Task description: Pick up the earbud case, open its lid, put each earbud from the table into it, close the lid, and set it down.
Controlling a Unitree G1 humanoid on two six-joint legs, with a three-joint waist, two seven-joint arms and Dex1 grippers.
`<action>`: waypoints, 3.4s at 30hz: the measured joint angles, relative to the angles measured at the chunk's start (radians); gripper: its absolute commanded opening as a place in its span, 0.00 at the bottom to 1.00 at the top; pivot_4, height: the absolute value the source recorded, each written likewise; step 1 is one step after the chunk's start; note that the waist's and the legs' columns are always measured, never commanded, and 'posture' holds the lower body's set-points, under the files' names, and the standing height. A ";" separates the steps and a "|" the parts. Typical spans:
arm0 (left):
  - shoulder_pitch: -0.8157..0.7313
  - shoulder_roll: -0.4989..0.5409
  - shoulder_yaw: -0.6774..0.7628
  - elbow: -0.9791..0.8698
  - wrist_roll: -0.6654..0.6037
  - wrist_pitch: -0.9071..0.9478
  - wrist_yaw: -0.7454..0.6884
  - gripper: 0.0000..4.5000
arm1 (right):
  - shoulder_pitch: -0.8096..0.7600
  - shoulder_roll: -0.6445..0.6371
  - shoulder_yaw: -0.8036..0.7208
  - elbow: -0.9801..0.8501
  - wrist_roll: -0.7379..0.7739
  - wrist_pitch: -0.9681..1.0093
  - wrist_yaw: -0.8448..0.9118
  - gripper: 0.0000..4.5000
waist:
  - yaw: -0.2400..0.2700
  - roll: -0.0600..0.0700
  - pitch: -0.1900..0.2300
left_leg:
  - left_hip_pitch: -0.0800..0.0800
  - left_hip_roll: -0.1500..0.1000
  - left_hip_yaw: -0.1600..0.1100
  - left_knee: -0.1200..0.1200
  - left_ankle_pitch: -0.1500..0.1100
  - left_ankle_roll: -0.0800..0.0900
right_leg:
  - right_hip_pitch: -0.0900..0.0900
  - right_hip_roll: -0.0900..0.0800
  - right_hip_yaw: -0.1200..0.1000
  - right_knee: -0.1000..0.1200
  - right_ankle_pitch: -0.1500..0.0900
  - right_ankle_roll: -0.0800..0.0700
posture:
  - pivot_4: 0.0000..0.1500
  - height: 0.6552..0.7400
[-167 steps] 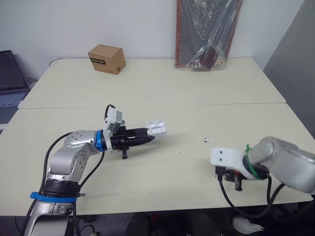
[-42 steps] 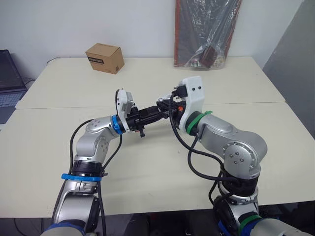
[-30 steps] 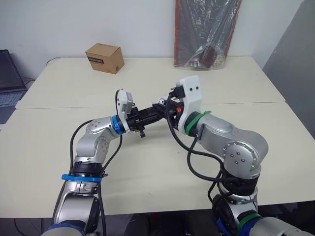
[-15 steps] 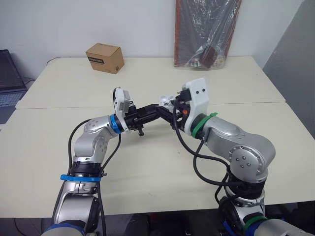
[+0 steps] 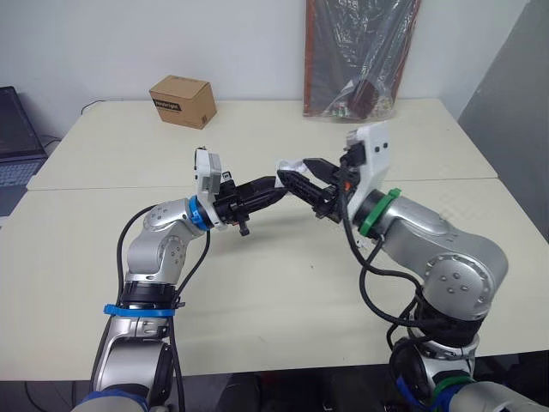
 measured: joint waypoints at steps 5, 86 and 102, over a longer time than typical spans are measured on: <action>0.003 0.001 0.000 0.004 0.000 -0.007 -0.005 0.18 | -0.005 -0.056 -0.018 -0.009 0.079 0.016 0.024 0.70 | 0.000 0.000 0.000 | 0.000 0.000 0.000 0.000 0.000 0.000 | 0.000 0.000 0.000 0.000 0.000 0.000 | 1.00 1.00; 0.110 -0.011 0.047 0.118 -0.080 -0.198 -0.280 0.18 | 0.189 -0.674 0.334 0.348 -0.188 -0.211 0.339 0.65 | 0.012 0.000 0.001 | -0.001 0.000 0.002 0.000 0.000 0.000 | 0.000 0.000 0.001 -0.004 0.000 0.001 | 1.00 1.00; 0.105 -0.026 0.047 0.126 -0.082 -0.189 -0.303 0.18 | 0.174 -0.638 0.386 0.521 -0.334 -0.326 0.417 0.61 | 0.012 0.000 0.001 | 0.001 0.000 0.002 0.001 0.000 0.000 | 0.002 0.000 0.001 -0.003 0.000 0.001 | 1.00 1.00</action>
